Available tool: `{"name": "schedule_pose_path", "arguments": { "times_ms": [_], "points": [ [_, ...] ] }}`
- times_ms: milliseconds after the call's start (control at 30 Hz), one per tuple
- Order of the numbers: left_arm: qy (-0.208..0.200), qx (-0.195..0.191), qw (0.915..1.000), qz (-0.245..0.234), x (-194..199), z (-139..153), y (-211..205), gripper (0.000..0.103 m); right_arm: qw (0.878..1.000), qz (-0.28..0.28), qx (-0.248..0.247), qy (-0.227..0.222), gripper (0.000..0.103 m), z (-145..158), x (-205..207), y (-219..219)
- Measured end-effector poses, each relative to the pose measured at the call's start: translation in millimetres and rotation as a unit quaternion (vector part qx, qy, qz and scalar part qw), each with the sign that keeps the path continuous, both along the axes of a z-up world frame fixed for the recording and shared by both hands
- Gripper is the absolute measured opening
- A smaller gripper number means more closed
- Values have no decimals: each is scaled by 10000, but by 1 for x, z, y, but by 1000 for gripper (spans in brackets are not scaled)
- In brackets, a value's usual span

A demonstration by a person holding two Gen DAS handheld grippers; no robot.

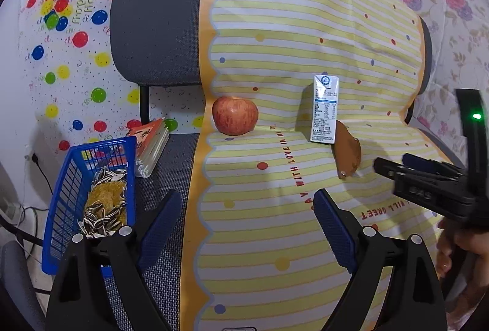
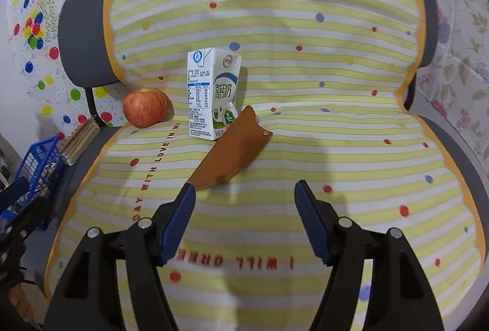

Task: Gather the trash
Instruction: 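Return to the chair and grasp the brown leather sheath with the right tool, then grasp the white milk carton with the left tool while the right tool holds the sheath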

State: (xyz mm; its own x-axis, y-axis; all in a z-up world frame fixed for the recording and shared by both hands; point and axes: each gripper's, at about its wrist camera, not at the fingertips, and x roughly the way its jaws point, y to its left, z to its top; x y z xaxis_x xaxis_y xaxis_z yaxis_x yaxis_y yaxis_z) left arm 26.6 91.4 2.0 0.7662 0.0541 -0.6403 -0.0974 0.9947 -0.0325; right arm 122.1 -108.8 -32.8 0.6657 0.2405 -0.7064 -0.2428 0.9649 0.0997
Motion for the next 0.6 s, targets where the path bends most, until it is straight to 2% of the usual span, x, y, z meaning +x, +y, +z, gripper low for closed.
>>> {"name": "schedule_pose_path", "arguments": {
  "times_ms": [233, 300, 467, 533, 567, 600],
  "points": [
    [18, 95, 9999, 64, 10, 3, 2, 88, 9990, -63, -19, 447, 66, -22, 51, 25],
    [30, 71, 9999, 98, 12, 3, 4, 88, 9987, -116, -74, 490, 70, -25, 59, 31],
    [119, 0, 9999, 104, 16, 1, 4, 88, 9975, -272, -350, 559, 70, -33, 75, 43],
    [156, 9, 9999, 73, 17, 0, 2, 88, 9969, -259, -501, 542, 61, -33, 73, 45],
    [186, 4, 9998, 38, 17, -2, 1, 88, 9966, -286, -554, 538, 53, -32, 71, 44],
    [204, -3, 9998, 9, 17, -2, 0, 88, 9962, -293, -595, 570, 51, -32, 69, 40]
  ]
}}
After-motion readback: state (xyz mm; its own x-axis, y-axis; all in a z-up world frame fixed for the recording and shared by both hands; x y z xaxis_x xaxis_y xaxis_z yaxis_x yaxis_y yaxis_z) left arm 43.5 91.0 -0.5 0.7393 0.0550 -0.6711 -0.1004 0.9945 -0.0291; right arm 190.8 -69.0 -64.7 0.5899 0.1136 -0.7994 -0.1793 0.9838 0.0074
